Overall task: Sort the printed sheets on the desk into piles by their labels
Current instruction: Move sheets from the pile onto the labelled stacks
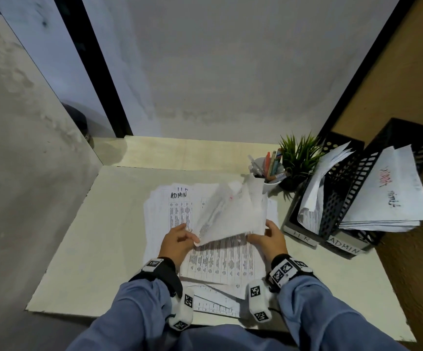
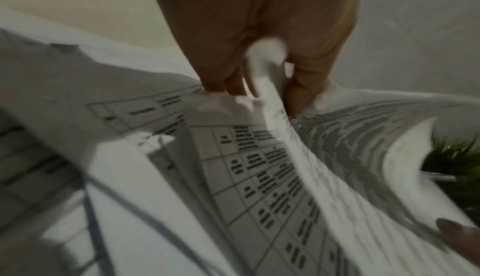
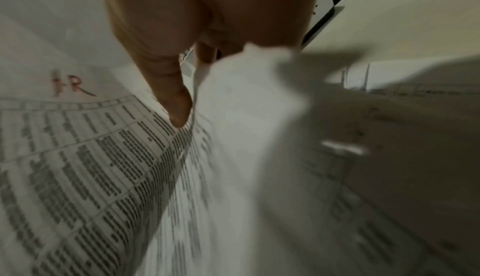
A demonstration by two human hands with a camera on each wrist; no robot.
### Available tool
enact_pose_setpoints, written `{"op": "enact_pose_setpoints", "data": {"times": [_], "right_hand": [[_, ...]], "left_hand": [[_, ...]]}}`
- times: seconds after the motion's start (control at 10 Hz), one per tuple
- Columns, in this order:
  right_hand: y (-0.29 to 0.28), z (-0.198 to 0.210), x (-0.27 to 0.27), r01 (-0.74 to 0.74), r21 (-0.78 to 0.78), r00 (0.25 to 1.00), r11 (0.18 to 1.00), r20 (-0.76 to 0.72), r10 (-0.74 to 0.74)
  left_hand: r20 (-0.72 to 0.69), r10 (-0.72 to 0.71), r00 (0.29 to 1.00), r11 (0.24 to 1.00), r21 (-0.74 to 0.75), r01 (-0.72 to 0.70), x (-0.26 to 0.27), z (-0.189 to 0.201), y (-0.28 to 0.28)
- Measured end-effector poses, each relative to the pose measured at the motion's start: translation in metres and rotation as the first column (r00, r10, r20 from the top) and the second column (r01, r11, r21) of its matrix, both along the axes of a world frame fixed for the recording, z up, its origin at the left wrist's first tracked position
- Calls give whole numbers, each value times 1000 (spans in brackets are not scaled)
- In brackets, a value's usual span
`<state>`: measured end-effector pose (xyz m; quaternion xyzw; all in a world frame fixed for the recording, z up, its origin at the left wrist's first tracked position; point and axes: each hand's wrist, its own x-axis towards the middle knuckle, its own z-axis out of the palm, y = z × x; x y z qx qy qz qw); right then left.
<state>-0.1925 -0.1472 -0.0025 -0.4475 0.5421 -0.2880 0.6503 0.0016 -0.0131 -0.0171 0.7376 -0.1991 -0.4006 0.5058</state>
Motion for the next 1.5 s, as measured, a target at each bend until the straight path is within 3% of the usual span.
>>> {"op": "enact_pose_setpoints", "data": {"times": [0.1,0.3,0.4,0.5,0.6,0.7,0.8,0.9,1.0,1.1,1.2,1.3,1.4,1.5], "right_hand": [[-3,-4,1,75,3,990,997,123,-75],[-3,5,1,167,65,973,984,151,-175],[-4,-3,2,185,77,975,980,111,-193],[-7,-5,1,229,124,962,965,123,-244],[-4,-9,3,229,70,961,971,140,-237],[-7,-15,-1,216,10,969,976,120,-216],[-15,-10,-10,96,110,993,989,-85,-86],[-14,-9,-12,84,128,992,988,82,-95],[-7,-2,-8,48,180,992,983,107,-68],[-11,3,-6,143,249,988,958,23,-153],[-16,-9,-2,218,316,969,923,39,-243],[-48,-89,-6,249,454,935,856,118,-335],[-34,-51,-4,100,494,960,864,180,-214],[-24,-18,-4,-48,542,955,839,271,-120]], "left_hand": [[-16,-32,999,999,29,32,0,-3,5],[-136,-37,990,996,78,48,-3,12,2],[-250,80,965,993,101,-56,1,11,-5],[-238,215,947,975,108,-194,8,5,-13],[-187,230,955,973,61,-223,9,2,-19],[-80,124,989,992,15,-123,2,20,-22],[-92,37,995,999,15,-36,-4,37,-20],[-110,-22,994,998,62,29,-8,35,-15],[-76,-54,996,990,127,64,-6,28,-13],[21,-36,999,976,216,31,-5,24,-16],[212,10,977,952,296,-74,1,15,-20],[195,55,979,926,357,-124,5,12,-22],[75,55,996,923,377,-79,2,13,-27],[44,-61,997,934,354,41,-4,12,-30]]}}
